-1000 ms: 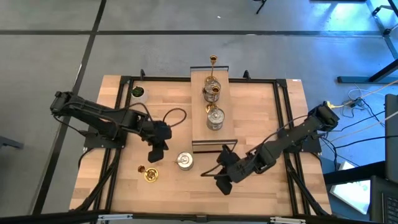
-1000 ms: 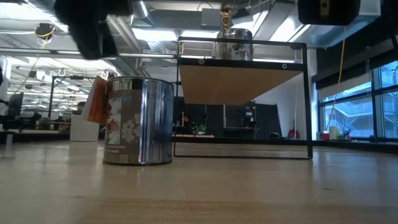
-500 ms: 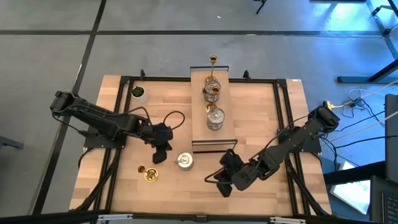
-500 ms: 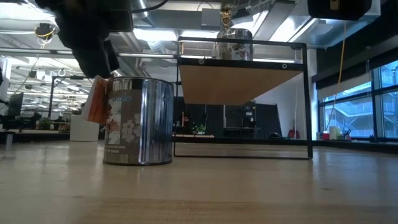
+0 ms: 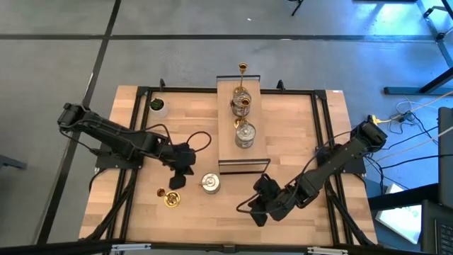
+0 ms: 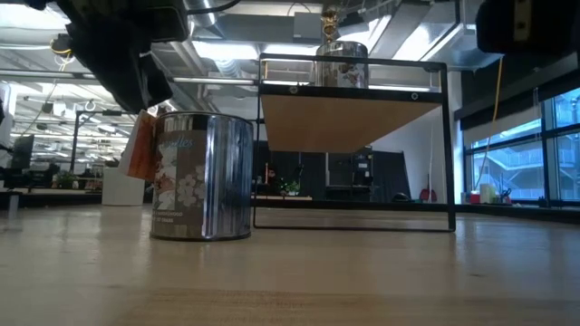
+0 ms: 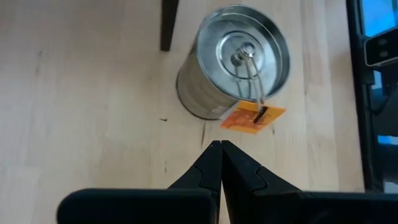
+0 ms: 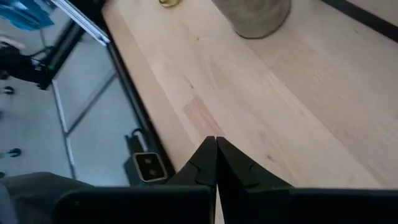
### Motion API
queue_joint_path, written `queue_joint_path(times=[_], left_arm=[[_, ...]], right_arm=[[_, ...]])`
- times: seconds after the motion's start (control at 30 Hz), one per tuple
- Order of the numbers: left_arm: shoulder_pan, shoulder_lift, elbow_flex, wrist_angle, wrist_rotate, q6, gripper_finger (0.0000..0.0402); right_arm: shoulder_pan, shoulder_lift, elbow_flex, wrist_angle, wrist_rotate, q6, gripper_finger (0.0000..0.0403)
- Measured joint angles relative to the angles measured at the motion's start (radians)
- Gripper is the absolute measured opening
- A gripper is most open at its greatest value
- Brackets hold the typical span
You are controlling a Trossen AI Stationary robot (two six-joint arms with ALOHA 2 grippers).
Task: Pick & Place candle stick holders
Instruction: Put the silver scented candle on the shelf
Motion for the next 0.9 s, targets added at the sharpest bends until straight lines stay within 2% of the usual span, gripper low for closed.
queue_joint_path(times=[0.2,0.33,0.57,0.7,0.9], left_arm=[[0.001,0.000,0.000,-0.012,-0.031,0.013,0.0003],[0.000,0.000,0.000,-0.045,-0.031,0.063,0.0023],[-0.001,0.000,0.000,-0.060,-0.079,0.078,0.0108],[-0.001,0.000,0.000,-0.059,-0.112,0.088,0.0159],[-0.004,0.034,0.000,-0.054,-0.123,0.060,0.0215]], right_arm=[[0.000,0.000,-0.019,0.054,0.001,-0.024,0.0003],[0.000,0.005,-0.026,0.054,0.000,-0.025,0.0003],[-0.001,0.066,-0.027,0.109,-0.059,-0.046,0.0012],[-0.006,0.090,-0.027,0.183,-0.063,-0.064,0.0013],[-0.006,0.097,-0.027,0.188,-0.061,-0.113,0.0014]])
